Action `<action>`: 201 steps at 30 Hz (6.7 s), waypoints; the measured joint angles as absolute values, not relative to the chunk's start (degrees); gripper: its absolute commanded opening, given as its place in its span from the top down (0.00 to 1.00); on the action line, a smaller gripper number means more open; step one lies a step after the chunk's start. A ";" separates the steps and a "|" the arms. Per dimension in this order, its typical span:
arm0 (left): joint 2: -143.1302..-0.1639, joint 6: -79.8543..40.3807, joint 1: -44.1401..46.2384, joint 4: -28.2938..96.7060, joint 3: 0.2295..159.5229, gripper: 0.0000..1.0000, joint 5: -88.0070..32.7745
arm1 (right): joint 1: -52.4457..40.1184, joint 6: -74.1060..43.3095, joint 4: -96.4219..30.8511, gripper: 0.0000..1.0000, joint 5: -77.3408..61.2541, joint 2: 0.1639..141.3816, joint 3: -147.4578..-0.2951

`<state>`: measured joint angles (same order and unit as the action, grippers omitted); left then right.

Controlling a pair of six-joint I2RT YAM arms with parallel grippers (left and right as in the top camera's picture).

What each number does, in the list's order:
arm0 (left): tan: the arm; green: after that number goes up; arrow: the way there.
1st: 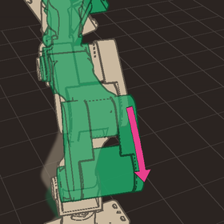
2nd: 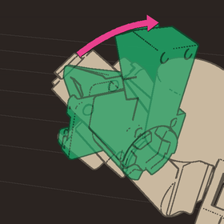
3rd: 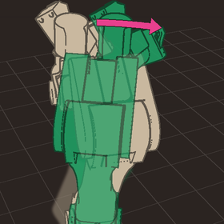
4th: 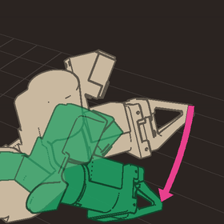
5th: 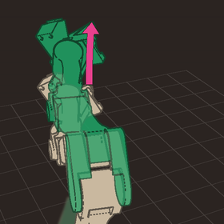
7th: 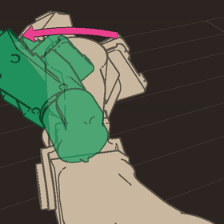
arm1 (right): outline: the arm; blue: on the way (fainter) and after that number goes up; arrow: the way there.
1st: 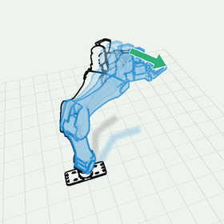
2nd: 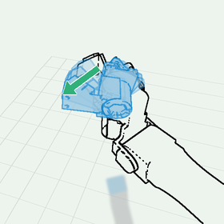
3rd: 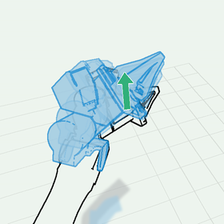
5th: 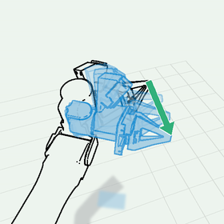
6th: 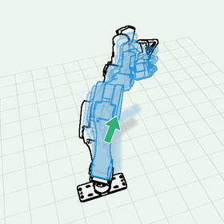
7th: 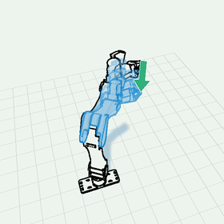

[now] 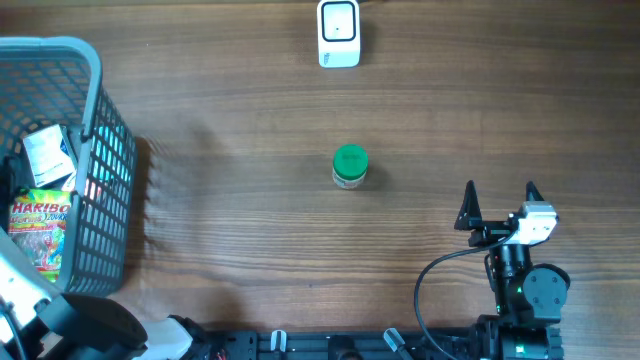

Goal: Scan the item barcode
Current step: 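Reach the left gripper into the basket and grasp the Haribo bag, then place the Haribo bag on the table left of the jar, then reach the left gripper into the basket and grasp the red Kleenex pack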

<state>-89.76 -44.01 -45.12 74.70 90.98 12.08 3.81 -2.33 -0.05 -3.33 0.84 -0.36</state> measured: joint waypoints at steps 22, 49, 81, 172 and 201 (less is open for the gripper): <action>-101.08 -39.66 -49.67 43.99 66.26 0.03 10.63 | 3.81 -2.33 -0.03 0.00 -3.33 0.84 -0.36; -72.03 -40.66 -47.72 66.17 99.46 0.96 -15.33 | 3.81 -2.33 -0.03 0.00 -3.33 0.84 -0.36; -107.66 -80.01 37.56 61.52 78.39 0.00 19.07 | 3.81 -2.33 -0.03 0.00 -3.18 0.78 -0.36; -86.06 -48.90 -43.53 66.24 89.47 0.26 0.56 | 3.81 -2.33 -0.05 0.00 -3.16 0.78 -0.36; -105.47 -57.98 -43.53 56.86 75.05 0.00 7.07 | 3.81 -2.33 -0.03 0.00 -3.14 0.78 -0.36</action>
